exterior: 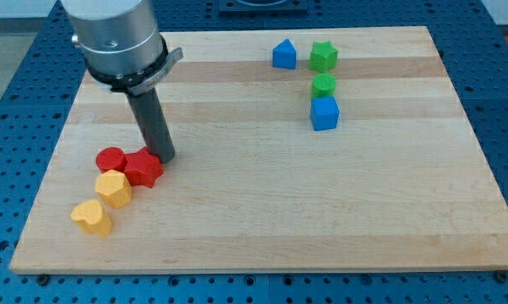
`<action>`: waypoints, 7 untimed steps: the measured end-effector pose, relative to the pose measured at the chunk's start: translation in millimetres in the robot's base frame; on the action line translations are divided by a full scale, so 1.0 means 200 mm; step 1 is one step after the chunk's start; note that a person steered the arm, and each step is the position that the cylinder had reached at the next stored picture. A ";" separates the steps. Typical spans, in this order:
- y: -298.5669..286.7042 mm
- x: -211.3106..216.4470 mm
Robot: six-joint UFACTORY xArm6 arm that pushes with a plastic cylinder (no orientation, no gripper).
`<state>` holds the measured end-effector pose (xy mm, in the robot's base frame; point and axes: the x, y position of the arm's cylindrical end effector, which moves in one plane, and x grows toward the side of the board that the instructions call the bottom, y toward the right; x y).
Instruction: Slide the blue cube below the red star
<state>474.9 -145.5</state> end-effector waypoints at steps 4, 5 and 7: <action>0.72 -0.02; 1.03 -0.04; 1.45 -0.24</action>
<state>426.5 144.2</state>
